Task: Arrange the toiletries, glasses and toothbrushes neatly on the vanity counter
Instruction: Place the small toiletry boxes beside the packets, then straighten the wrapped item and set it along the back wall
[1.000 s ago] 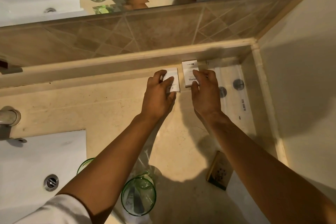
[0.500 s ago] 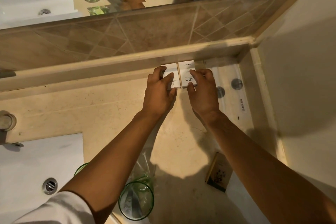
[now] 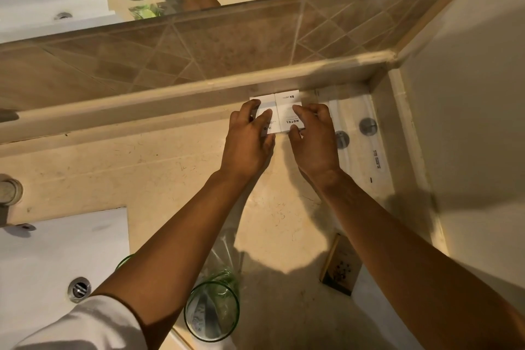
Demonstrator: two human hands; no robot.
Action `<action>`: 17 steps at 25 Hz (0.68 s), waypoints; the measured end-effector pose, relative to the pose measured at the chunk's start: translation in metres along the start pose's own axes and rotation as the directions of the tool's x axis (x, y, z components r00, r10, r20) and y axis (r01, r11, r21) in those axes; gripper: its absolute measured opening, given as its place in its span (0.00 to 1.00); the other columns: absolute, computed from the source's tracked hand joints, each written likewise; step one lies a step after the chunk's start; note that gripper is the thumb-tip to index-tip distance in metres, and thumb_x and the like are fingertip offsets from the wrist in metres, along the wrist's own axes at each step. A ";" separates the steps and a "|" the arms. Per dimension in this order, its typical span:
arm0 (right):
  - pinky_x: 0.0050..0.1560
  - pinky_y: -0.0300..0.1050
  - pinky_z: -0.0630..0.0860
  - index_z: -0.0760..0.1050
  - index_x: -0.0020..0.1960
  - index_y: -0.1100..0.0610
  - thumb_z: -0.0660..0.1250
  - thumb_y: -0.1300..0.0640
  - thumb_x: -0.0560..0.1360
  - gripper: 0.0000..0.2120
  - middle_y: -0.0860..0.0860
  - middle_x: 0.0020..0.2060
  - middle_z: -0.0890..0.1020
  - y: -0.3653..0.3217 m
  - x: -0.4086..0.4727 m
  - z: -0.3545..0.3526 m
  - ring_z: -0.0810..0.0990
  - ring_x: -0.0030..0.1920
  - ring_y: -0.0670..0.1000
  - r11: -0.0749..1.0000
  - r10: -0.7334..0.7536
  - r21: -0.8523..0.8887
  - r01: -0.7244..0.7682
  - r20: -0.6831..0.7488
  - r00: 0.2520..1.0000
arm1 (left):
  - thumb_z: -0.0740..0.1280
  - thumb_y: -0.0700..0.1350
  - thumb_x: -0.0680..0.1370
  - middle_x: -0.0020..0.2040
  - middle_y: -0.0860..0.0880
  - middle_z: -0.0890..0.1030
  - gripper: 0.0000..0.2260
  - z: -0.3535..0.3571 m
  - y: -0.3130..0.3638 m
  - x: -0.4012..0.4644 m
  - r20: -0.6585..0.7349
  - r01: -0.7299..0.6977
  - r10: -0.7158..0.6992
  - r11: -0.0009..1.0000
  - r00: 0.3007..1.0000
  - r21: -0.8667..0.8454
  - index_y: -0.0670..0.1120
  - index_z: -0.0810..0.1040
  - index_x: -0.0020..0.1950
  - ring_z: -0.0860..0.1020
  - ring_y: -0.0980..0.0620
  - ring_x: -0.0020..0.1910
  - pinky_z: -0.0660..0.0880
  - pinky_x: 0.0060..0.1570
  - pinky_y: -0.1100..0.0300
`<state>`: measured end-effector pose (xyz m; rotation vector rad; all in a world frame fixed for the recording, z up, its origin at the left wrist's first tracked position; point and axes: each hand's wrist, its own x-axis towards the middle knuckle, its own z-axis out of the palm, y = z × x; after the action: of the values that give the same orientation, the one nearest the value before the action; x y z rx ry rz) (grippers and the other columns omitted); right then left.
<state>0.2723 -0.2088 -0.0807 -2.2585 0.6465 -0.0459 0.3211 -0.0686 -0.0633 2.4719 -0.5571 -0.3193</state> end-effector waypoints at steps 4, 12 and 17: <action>0.61 0.50 0.80 0.71 0.69 0.52 0.69 0.57 0.78 0.21 0.53 0.66 0.70 0.001 0.000 0.000 0.75 0.65 0.54 1.000 0.007 0.030 -0.007 -0.002 1.000 | 0.72 0.40 0.75 0.75 0.41 0.68 0.23 -0.001 0.001 -0.001 -0.020 -0.010 0.010 1.000 1.000 0.002 0.43 0.76 0.70 0.69 0.40 0.69 0.72 0.65 0.53; 0.67 0.50 0.75 0.68 0.70 0.52 0.71 0.56 0.76 0.25 0.52 0.69 0.69 0.005 -0.041 -0.023 0.73 0.67 0.53 1.000 -0.002 0.008 0.002 -0.057 0.998 | 0.73 0.48 0.76 0.76 0.41 0.63 0.30 -0.025 0.005 -0.031 0.003 0.020 -0.021 0.998 1.000 0.057 0.46 0.68 0.76 0.65 0.40 0.73 0.70 0.65 0.55; 0.67 0.50 0.75 0.70 0.69 0.55 0.68 0.60 0.77 0.22 0.54 0.71 0.65 0.001 -0.098 -0.043 0.75 0.67 0.54 0.998 -0.010 0.056 0.009 0.017 1.000 | 0.70 0.47 0.79 0.68 0.39 0.71 0.23 -0.044 0.018 -0.082 -0.024 0.074 -0.074 0.997 0.997 -0.005 0.43 0.73 0.73 0.70 0.40 0.69 0.68 0.67 0.53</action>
<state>0.1764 -0.1930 -0.0356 -2.2061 0.6179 -0.0483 0.2576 -0.0231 -0.0087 2.4935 -0.4551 -0.3187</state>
